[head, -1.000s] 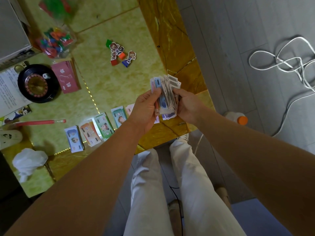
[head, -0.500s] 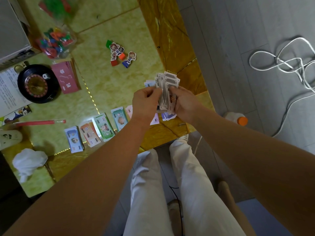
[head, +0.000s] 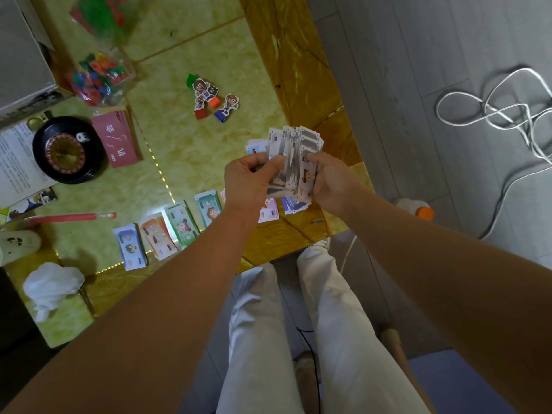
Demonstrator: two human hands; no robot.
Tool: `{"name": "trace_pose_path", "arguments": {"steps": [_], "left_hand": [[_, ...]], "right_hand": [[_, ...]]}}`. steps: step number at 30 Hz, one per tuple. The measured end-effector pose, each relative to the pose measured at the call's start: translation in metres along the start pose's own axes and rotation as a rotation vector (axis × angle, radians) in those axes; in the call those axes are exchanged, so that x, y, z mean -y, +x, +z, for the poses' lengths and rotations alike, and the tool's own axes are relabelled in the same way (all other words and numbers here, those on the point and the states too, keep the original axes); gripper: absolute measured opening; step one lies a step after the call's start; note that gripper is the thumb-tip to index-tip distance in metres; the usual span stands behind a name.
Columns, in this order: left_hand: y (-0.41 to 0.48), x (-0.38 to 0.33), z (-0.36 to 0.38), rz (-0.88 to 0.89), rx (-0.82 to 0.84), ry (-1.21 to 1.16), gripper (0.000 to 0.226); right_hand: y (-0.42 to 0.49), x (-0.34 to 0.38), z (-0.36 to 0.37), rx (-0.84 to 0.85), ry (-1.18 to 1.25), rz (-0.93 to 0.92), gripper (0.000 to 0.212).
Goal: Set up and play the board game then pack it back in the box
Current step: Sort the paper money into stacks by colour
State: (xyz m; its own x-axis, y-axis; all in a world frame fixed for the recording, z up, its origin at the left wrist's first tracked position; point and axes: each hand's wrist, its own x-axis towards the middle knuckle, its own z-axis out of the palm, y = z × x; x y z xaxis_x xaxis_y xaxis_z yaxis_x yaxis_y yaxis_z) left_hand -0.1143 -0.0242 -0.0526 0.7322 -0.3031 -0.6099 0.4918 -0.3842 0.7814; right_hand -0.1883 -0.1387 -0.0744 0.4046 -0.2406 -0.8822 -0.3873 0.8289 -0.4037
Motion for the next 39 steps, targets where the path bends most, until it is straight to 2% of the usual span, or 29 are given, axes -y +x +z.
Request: {"name": "trace_pose_path", "arguments": {"steps": [4,8,12,14,17,20,23,27,30,34,39], "left_hand": [[-0.002,0.0,0.003,-0.017,0.015,-0.018,0.009],[-0.007,-0.002,0.008,-0.041,0.098,-0.019,0.004],[-0.009,-0.001,0.01,-0.064,0.092,-0.007,0.015],[-0.007,0.003,0.011,-0.046,0.054,0.045,0.016],[-0.004,0.006,0.018,0.017,0.056,0.238,0.012],[0.0,0.006,0.022,0.043,0.045,0.309,0.012],[0.009,0.011,0.019,0.021,-0.021,0.318,0.014],[0.025,0.012,0.017,0.076,-0.072,0.404,0.024],[0.042,0.008,0.018,0.158,-0.112,0.506,0.033],[0.065,0.009,0.022,0.197,-0.101,0.716,0.044],[0.072,0.013,0.034,0.186,0.04,0.866,0.043]], "right_hand": [[0.003,-0.001,-0.005,0.059,0.022,-0.006,0.042],[0.001,0.0,-0.003,0.094,-0.047,0.001,0.04],[0.006,0.002,-0.008,0.026,-0.068,-0.058,0.016],[0.006,0.005,-0.012,-0.034,-0.111,-0.11,0.011],[0.004,0.003,-0.01,-0.009,-0.292,-0.144,0.015],[0.009,0.005,-0.011,-0.05,-0.507,-0.228,0.025],[0.017,0.018,-0.017,-0.16,-0.759,-0.415,0.02],[0.036,0.032,-0.016,-0.325,-1.208,-0.783,0.028],[0.053,0.038,-0.009,-0.326,-1.435,-0.949,0.03],[0.079,0.028,-0.009,-0.285,-1.589,-0.955,0.026],[0.097,0.014,-0.014,-0.382,-1.664,-0.933,0.02]]}}
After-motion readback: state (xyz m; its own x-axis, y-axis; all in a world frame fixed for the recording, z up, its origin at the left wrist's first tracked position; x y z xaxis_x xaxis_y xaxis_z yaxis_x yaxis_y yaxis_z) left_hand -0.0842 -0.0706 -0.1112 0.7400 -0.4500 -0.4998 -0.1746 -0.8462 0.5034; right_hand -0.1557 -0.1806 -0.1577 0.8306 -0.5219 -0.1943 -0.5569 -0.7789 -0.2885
